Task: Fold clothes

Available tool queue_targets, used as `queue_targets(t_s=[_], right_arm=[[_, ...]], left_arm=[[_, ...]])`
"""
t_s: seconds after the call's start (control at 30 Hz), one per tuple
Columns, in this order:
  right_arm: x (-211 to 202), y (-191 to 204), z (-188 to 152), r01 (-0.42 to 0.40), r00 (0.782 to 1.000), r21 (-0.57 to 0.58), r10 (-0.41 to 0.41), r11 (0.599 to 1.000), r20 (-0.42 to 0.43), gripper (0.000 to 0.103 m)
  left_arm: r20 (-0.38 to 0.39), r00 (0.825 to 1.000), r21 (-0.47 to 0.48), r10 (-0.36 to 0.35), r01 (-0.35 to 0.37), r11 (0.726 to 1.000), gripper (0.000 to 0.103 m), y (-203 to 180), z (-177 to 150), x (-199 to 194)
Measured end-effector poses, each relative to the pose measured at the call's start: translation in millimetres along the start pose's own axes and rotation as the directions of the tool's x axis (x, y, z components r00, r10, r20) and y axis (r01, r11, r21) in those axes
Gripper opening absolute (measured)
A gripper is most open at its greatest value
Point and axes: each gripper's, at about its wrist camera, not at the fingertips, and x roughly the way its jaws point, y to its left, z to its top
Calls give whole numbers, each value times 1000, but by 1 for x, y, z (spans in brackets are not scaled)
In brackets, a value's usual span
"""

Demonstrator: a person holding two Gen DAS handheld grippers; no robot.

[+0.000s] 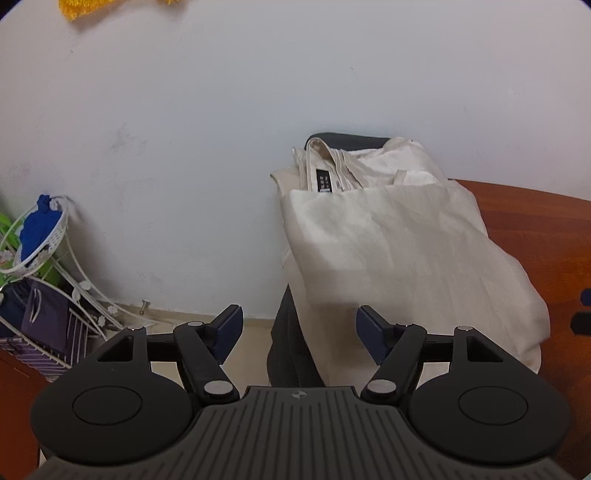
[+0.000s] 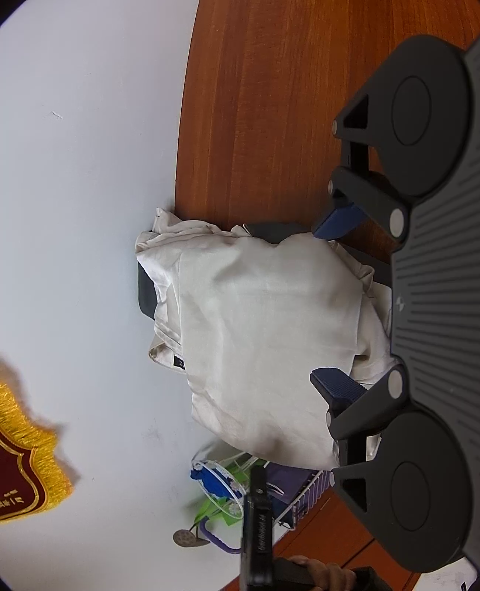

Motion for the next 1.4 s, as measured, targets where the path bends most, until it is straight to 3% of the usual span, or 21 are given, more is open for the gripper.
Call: queue_targets(t_s=[0.37, 0.57, 1.0, 1.27, 1.4], right_arm=[[-13, -4, -7, -20, 1000, -24, 20, 999, -14, 94], [-20, -5, -11, -45, 999, -51, 43, 998, -28, 94], [-42, -17, -15, -94, 994, -138, 86, 986, -63, 94], [-69, -32, -18, -114, 993, -192, 105, 975, -58, 95], [-82, -42, -20, -112, 993, -212, 103, 971, -51, 102]], left_arm=[[-14, 1000, -12, 17, -17, 1000, 76, -13, -41, -44], [-7, 1000, -67, 30, -30, 997, 79, -29, -56, -65], [-3, 999, -141, 43, -43, 989, 86, -94, -66, -88], [-9, 998, -173, 66, -67, 983, 98, -147, -69, -93], [11, 996, -166, 90, -87, 982, 103, -168, -71, -95]])
